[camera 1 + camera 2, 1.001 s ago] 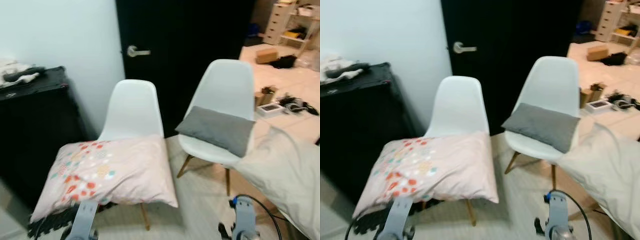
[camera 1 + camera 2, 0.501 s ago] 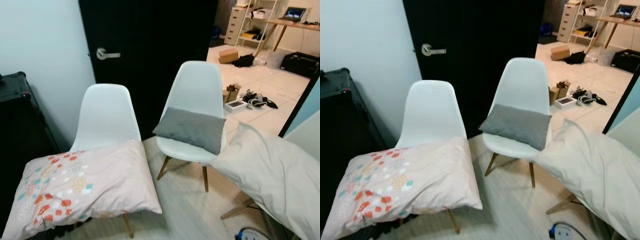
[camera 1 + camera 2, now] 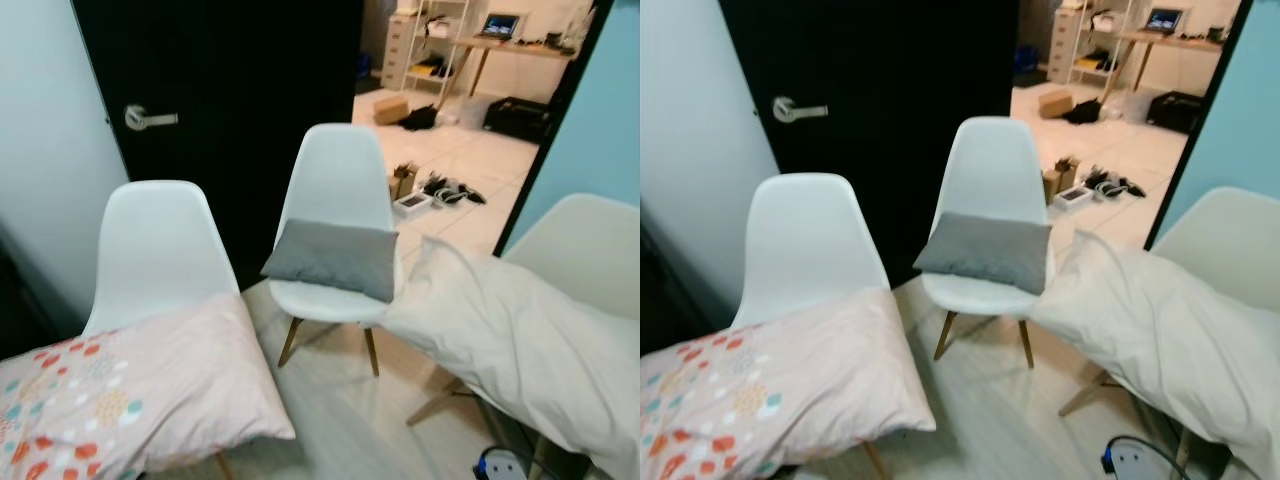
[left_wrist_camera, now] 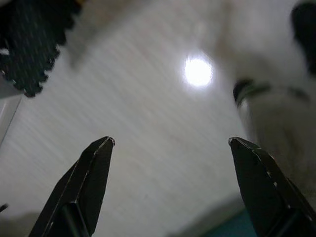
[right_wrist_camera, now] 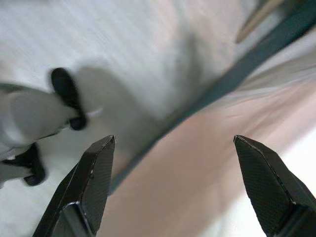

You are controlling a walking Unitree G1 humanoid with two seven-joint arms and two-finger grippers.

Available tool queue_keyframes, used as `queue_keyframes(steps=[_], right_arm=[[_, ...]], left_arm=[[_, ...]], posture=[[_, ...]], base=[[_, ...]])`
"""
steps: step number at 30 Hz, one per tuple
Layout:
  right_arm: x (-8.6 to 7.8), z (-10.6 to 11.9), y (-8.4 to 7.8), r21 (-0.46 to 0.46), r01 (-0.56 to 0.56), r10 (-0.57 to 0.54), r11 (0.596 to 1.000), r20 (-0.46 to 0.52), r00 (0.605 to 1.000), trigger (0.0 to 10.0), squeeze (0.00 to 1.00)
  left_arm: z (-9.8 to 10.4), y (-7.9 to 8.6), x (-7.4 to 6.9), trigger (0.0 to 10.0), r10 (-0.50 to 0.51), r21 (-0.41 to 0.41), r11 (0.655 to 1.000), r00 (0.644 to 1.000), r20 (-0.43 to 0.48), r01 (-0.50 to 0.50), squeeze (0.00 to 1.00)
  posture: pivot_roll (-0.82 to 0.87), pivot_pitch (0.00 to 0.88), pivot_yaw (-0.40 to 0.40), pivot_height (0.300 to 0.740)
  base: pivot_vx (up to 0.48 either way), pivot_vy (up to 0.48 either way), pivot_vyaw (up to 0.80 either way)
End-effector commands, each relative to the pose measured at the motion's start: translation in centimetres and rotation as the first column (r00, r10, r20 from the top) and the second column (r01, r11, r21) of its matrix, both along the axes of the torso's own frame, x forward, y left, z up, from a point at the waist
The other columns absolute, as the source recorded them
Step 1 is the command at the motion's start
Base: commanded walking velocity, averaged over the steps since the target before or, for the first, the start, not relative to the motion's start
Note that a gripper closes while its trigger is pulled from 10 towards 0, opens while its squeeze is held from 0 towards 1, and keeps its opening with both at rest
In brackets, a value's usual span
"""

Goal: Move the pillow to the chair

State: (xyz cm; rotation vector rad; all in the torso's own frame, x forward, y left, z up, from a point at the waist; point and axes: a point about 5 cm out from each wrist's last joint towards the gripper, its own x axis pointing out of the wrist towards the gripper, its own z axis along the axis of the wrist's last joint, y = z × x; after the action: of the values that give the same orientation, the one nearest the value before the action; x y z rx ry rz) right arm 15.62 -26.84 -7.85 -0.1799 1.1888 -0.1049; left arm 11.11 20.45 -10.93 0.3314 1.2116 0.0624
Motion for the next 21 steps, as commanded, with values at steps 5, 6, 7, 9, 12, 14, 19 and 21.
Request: queue_keyframes(steps=[5, 6, 7, 9, 12, 14, 19, 21], right_arm=[[-0.4, -0.6, 1.4, 0.008, -0.033, 0.033, 0.999, -0.029, 0.999, 10.0, 0.00], [-0.5, -0.7, 1.6, 0.009, -0.035, 0.035, 0.999, -0.031, 0.999, 10.0, 0.00], [-0.6, -0.8, 1.6, 0.011, -0.036, 0.036, 0.999, -0.033, 0.999, 10.0, 0.00], [-1.3, -1.1, 1.9, 0.012, -0.039, 0.040, 0.999, -0.046, 0.998, 10.0, 0.00], [-1.5, -1.2, 1.9, 0.012, -0.040, 0.041, 0.999, -0.049, 0.998, 10.0, 0.00], [-1.5, -1.2, 1.9, 0.012, -0.042, 0.043, 0.999, -0.051, 0.998, 10.0, 0.00], [-1.7, -1.3, 2.1, 0.014, -0.052, 0.052, 0.999, -0.056, 0.997, 10.0, 0.00], [-1.7, -1.3, 2.1, 0.014, -0.055, 0.055, 0.998, -0.057, 0.997, 10.0, 0.00]], left_arm=[[0.0, -0.1, 0.1, 10.0, -0.037, 0.003, 0.999, 0.999, -0.005, 0.037, 0.00], [0.0, -0.1, 0.0, 10.0, -0.039, 0.003, 0.999, 0.999, -0.006, 0.039, 0.00], [0.0, -0.1, 0.0, 10.0, -0.040, 0.004, 0.999, 0.999, -0.007, 0.040, 0.00], [-0.1, 0.0, -0.2, 10.0, -0.048, 0.006, 0.999, 0.999, -0.014, 0.048, 0.00], [-0.1, 0.0, -0.2, 10.0, -0.050, 0.007, 0.999, 0.999, -0.015, 0.050, 0.00], [-0.1, 0.0, -0.2, 10.0, -0.052, 0.007, 0.999, 0.999, -0.017, 0.052, 0.00], [-0.1, 0.0, -0.4, 10.0, -0.062, 0.007, 0.998, 0.998, -0.023, 0.062, 0.00], [-0.1, 0.0, -0.4, 10.0, -0.065, 0.008, 0.998, 0.998, -0.024, 0.065, 0.00]], posture=[[-0.14, 0.000, 0.002, 0.740], [-0.14, 0.000, 0.001, 0.740], [-0.14, 0.000, 0.001, 0.740], [-0.14, 0.000, 0.002, 0.740], [-0.14, 0.000, 0.002, 0.740], [-0.14, 0.000, 0.002, 0.740], [-0.14, 0.000, 0.001, 0.740], [-0.13, 0.000, 0.002, 0.740]], base=[[0.000, 0.000, -0.49], [0.000, 0.000, -0.49], [0.000, 0.000, -0.49], [0.000, 0.000, -0.49], [0.000, 0.000, -0.49], [0.000, 0.000, -0.49], [0.000, 0.000, -0.49], [0.000, 0.000, -0.49]])
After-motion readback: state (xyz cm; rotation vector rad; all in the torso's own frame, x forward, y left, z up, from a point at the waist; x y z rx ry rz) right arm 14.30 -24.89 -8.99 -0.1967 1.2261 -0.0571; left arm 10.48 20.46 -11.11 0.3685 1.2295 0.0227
